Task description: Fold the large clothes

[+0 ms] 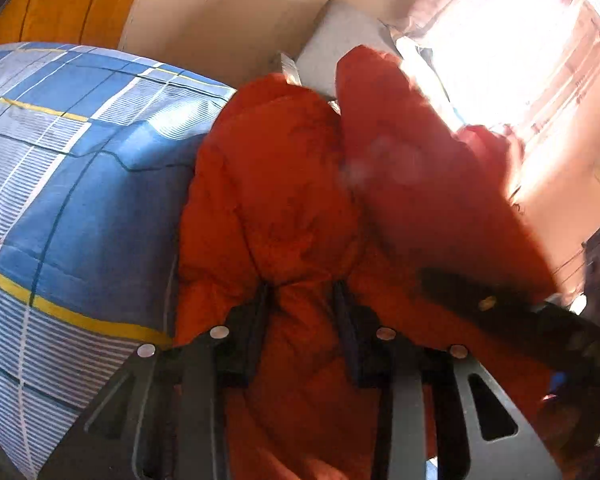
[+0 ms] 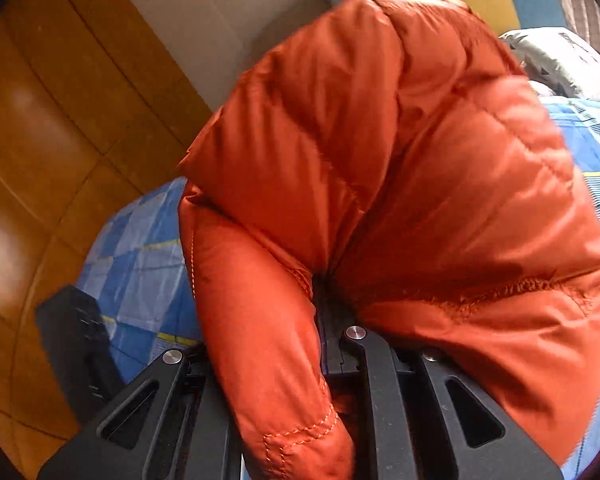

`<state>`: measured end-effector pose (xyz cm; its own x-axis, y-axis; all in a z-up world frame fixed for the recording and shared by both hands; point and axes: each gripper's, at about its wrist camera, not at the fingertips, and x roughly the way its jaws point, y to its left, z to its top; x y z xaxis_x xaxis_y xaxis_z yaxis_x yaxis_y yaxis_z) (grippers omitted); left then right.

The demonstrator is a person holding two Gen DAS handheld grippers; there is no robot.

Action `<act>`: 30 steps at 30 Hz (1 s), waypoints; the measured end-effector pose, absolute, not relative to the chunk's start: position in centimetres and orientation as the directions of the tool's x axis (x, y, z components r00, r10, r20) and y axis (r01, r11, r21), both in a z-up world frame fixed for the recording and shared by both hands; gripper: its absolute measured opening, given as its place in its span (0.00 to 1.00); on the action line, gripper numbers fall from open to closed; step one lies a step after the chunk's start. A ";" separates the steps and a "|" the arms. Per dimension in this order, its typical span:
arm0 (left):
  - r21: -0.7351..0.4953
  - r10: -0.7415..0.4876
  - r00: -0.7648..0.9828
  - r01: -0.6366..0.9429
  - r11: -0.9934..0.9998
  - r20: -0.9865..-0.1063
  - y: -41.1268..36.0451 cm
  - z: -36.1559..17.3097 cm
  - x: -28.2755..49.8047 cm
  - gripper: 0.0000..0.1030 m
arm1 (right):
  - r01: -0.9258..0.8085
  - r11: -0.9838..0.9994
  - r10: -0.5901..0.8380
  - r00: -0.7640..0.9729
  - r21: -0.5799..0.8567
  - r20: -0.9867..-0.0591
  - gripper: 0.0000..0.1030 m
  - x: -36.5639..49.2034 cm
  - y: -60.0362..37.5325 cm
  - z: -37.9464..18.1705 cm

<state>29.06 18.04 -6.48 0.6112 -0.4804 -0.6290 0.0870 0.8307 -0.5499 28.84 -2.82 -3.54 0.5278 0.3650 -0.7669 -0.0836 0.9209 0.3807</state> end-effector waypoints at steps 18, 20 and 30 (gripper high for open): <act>-0.457 -0.380 0.629 0.045 0.888 -0.678 19.4 -3.7 29.1 0.36 | -0.130 0.907 0.397 0.584 0.400 -0.709 0.19 25.1 -4.2 -2.7; -0.426 -0.346 0.633 0.029 0.904 -0.693 19.5 -3.4 29.1 0.36 | -0.124 0.913 0.382 0.591 0.388 -0.710 0.19 24.8 -3.7 -2.8; -0.393 -0.305 0.676 0.024 0.919 -0.671 21.5 -0.8 28.4 0.55 | -0.074 0.954 0.270 0.638 0.291 -0.721 0.22 24.4 -1.2 -3.8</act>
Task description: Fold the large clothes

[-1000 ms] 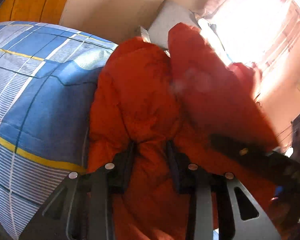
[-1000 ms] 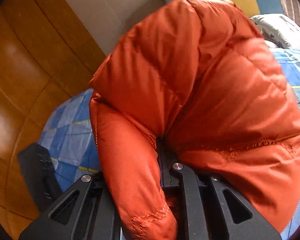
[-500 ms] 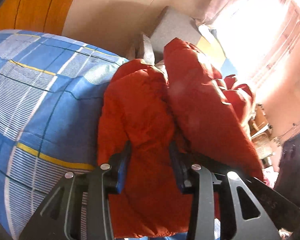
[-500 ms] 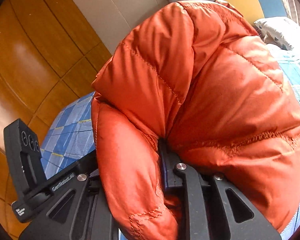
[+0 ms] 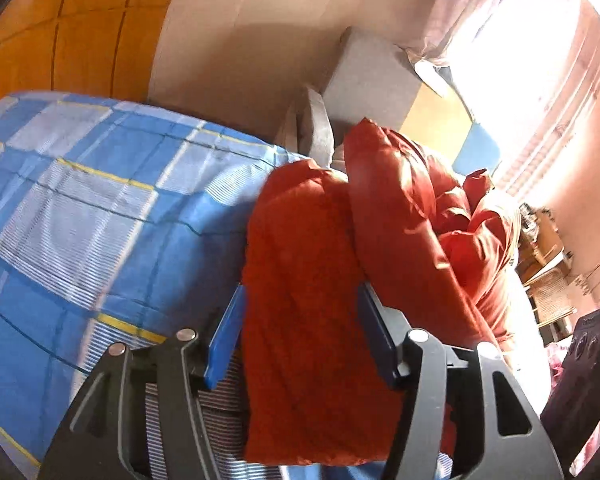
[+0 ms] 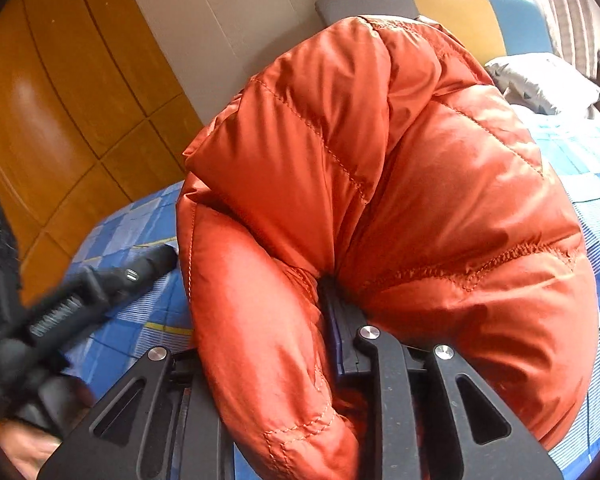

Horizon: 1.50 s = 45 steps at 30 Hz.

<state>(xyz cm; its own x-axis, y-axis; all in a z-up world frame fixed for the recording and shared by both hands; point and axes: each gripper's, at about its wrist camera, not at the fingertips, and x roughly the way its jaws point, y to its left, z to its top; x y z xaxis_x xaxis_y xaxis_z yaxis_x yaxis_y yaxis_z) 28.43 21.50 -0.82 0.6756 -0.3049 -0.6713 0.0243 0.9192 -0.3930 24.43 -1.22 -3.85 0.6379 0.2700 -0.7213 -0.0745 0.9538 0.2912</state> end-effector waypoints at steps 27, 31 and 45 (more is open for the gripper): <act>-0.243 -0.291 0.662 0.167 0.956 -0.691 17.5 0.3 28.5 0.61 | -0.327 0.943 0.279 0.682 0.059 -0.676 0.68 20.6 2.1 -4.7; -0.274 -0.308 0.649 0.155 0.949 -0.696 17.8 -0.1 28.7 0.61 | -0.283 0.957 0.246 0.695 0.058 -0.676 0.68 20.2 2.2 -5.2; -0.277 -0.301 0.634 0.141 0.951 -0.712 17.3 -0.9 28.8 0.61 | -0.200 0.975 0.220 0.769 0.100 -0.601 0.72 14.5 0.0 -2.7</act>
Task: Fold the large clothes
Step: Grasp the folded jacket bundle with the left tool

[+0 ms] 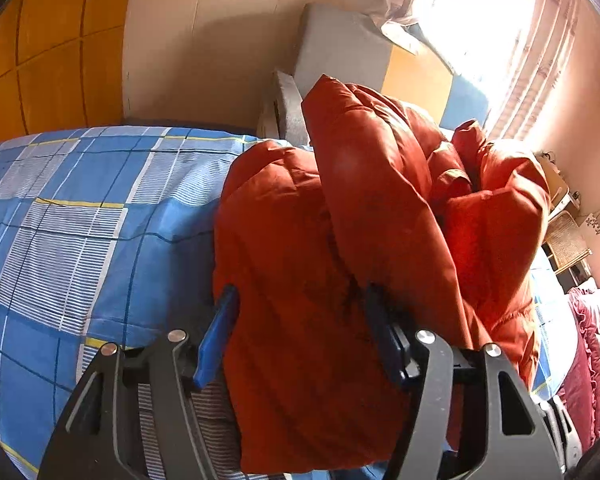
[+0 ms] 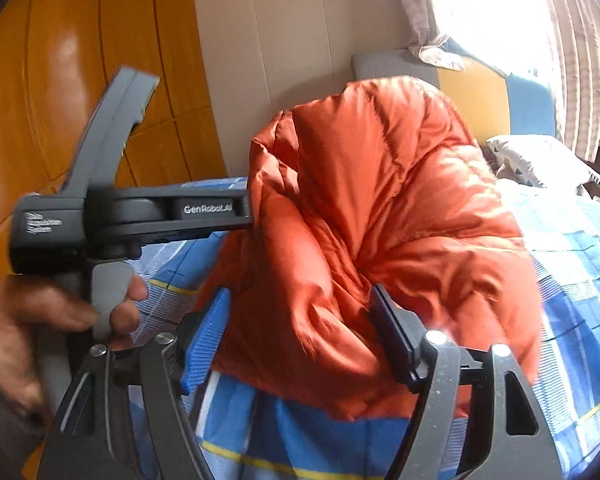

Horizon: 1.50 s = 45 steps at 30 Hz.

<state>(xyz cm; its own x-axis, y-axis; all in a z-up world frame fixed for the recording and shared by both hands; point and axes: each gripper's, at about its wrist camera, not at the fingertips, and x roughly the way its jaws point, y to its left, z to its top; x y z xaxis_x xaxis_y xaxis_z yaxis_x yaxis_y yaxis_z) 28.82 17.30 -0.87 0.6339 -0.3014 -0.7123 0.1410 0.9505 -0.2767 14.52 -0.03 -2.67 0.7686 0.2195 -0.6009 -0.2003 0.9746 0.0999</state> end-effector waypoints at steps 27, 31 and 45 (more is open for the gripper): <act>-0.386 -0.522 0.576 0.352 0.853 -0.629 13.7 0.5 30.4 0.28 | -0.313 0.947 0.280 0.690 0.074 -0.668 0.76 15.0 1.7 -5.3; -0.387 -0.510 0.586 0.332 0.860 -0.629 13.9 0.3 30.9 0.14 | -0.330 0.938 0.315 0.680 0.107 -0.662 0.76 13.9 1.3 -3.8; -0.406 -0.512 0.590 0.315 0.858 -0.624 15.5 -0.7 30.6 0.09 | 0.024 0.953 0.186 0.738 0.301 -0.649 0.61 19.0 -11.4 -0.2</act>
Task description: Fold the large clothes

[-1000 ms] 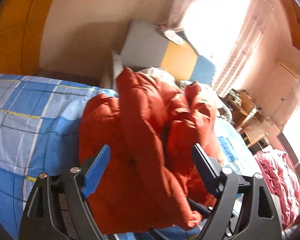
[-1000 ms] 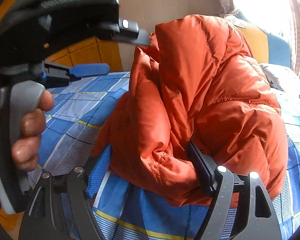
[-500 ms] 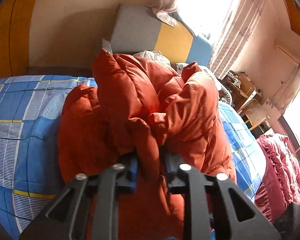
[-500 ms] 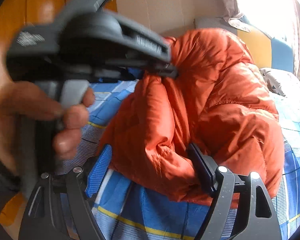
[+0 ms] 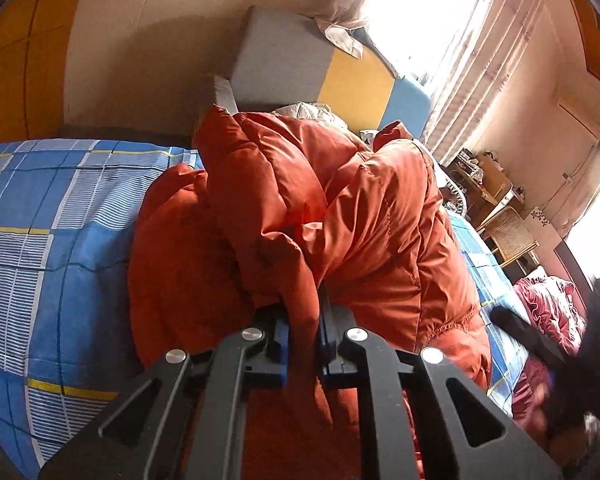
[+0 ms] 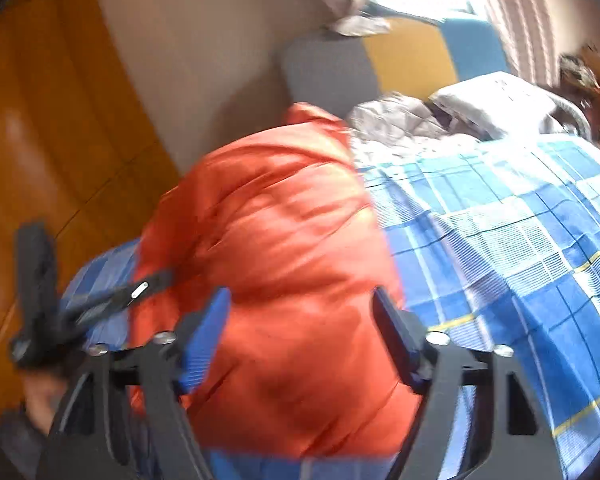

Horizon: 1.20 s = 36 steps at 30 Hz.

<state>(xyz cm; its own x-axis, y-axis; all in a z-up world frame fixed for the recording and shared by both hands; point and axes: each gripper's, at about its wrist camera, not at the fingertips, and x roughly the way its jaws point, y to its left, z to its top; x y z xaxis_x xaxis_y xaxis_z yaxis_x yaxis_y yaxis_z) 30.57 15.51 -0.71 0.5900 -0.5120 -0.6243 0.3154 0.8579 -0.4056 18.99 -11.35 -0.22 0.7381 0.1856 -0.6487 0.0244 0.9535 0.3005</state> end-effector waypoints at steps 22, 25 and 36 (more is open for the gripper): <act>-0.451 -0.474 0.580 0.196 0.871 -0.663 20.4 -4.6 31.8 0.07 | -0.132 0.988 0.148 0.608 0.085 -0.780 0.51 33.9 -2.7 -3.2; -0.422 -0.448 0.579 0.189 0.887 -0.682 20.1 -5.0 32.1 0.07 | -0.127 0.991 0.115 0.602 0.048 -0.790 0.51 34.2 -2.1 -4.5; -0.278 -0.267 0.614 0.079 0.957 -0.743 18.2 -2.8 31.9 0.20 | -0.116 0.993 0.088 0.611 0.021 -0.787 0.51 34.6 -1.7 -6.6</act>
